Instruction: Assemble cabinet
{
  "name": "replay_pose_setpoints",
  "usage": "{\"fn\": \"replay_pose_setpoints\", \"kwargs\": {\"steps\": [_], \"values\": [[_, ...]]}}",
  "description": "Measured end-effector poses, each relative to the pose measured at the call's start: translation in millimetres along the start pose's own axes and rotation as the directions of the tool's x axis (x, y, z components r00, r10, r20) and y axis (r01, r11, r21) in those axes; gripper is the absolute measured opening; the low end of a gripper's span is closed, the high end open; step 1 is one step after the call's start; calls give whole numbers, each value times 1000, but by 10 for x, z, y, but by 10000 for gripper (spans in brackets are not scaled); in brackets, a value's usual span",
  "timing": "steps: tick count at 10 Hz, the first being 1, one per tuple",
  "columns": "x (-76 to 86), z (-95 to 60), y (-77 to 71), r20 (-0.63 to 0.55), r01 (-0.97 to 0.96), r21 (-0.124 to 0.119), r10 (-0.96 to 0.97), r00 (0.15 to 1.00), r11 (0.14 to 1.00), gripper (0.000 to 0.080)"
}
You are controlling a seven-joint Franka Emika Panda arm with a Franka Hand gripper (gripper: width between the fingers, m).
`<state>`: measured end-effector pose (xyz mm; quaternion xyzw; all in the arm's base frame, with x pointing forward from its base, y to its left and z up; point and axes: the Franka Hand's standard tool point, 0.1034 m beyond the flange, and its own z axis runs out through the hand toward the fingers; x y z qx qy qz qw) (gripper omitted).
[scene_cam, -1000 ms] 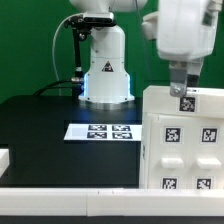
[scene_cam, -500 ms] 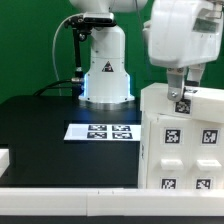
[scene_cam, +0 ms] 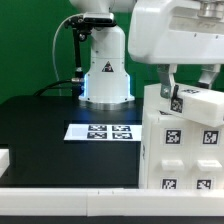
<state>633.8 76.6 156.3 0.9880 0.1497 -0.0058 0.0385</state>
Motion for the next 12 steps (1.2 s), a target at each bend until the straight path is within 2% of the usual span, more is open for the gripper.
{"fn": "replay_pose_setpoints", "kwargs": {"steps": [1,2,5,6,7,8,9,10,12], "values": [[7,-1,3,-2,-165,13,165,986,986,551],[28,-11,15,-12,-239,17,239,971,971,552],[30,-13,1,-8,-402,20,402,915,915,553],[30,-15,-6,-6,-499,21,500,866,866,553],[-14,2,-41,1,-664,16,664,747,747,553],[-50,15,-80,3,-805,13,805,593,593,553],[-32,7,-84,-8,-919,21,920,393,393,553],[-31,4,-78,16,-956,35,956,293,292,553],[-39,3,-89,29,-987,29,987,158,157,553]]}}
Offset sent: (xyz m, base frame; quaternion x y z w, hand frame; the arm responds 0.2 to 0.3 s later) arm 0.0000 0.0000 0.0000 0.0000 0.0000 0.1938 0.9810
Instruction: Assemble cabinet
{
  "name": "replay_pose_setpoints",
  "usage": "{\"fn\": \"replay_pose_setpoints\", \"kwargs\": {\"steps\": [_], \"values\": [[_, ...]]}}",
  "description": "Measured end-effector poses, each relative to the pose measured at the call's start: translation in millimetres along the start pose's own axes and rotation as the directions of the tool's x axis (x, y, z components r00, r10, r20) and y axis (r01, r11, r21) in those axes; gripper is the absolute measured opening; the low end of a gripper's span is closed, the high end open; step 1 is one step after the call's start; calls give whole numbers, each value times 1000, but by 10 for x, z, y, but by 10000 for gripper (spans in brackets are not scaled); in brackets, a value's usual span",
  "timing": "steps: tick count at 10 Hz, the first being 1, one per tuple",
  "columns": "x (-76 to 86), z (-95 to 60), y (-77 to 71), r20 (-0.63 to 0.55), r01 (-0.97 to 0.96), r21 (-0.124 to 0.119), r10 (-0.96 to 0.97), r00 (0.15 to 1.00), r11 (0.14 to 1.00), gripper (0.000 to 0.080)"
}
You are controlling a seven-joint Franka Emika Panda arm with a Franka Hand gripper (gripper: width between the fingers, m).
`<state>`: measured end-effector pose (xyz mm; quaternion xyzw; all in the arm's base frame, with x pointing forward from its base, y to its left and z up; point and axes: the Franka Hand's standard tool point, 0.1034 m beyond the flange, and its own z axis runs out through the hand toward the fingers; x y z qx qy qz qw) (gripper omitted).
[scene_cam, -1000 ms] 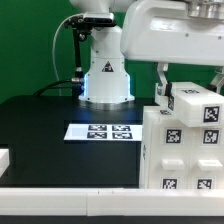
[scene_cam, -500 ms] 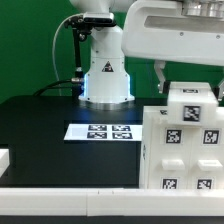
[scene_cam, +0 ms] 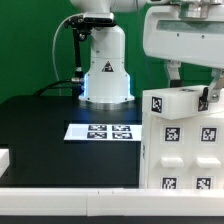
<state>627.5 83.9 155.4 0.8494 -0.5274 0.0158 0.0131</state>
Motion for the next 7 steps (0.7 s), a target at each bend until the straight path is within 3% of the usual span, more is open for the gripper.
{"fn": "replay_pose_setpoints", "kwargs": {"steps": [3,7], "values": [[22,2,19,44,-243,0,243,969,970,553],[5,3,4,109,-640,-31,639,761,767,553]]}}
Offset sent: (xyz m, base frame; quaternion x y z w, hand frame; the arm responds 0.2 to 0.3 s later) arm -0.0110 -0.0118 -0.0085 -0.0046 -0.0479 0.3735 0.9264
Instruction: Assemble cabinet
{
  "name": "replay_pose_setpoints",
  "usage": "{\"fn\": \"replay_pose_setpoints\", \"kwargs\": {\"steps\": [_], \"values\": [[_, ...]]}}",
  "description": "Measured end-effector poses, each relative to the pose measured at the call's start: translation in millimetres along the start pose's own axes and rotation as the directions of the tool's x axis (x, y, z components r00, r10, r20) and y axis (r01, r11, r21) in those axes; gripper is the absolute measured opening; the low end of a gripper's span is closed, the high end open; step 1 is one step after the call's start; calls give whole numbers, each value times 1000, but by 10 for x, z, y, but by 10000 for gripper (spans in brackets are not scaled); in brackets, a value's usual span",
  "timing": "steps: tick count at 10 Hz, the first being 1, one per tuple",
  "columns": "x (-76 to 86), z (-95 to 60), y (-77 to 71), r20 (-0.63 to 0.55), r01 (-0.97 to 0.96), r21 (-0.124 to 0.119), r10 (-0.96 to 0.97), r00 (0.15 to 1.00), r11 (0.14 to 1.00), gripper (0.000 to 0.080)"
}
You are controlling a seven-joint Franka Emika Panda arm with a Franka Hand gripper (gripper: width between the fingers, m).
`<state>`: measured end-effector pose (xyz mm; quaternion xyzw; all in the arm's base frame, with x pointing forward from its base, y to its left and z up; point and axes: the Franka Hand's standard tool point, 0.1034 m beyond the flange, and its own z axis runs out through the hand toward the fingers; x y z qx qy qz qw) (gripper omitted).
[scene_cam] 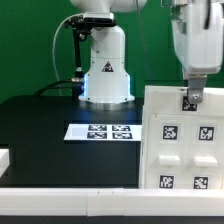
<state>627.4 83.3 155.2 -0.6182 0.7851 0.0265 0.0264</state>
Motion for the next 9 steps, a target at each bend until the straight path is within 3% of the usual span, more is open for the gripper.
{"fn": "replay_pose_setpoints", "kwargs": {"steps": [2,3,4,6,9], "values": [[-2,5,4,-1,29,-2,-29,1000,1000,553],[-28,-24,-1,1,51,2,-51,999,999,718],[-56,-110,-7,8,65,9,-65,998,998,774],[-119,-392,-48,32,87,47,-89,996,995,795],[-111,-338,-35,28,90,42,-91,995,995,797]]}}
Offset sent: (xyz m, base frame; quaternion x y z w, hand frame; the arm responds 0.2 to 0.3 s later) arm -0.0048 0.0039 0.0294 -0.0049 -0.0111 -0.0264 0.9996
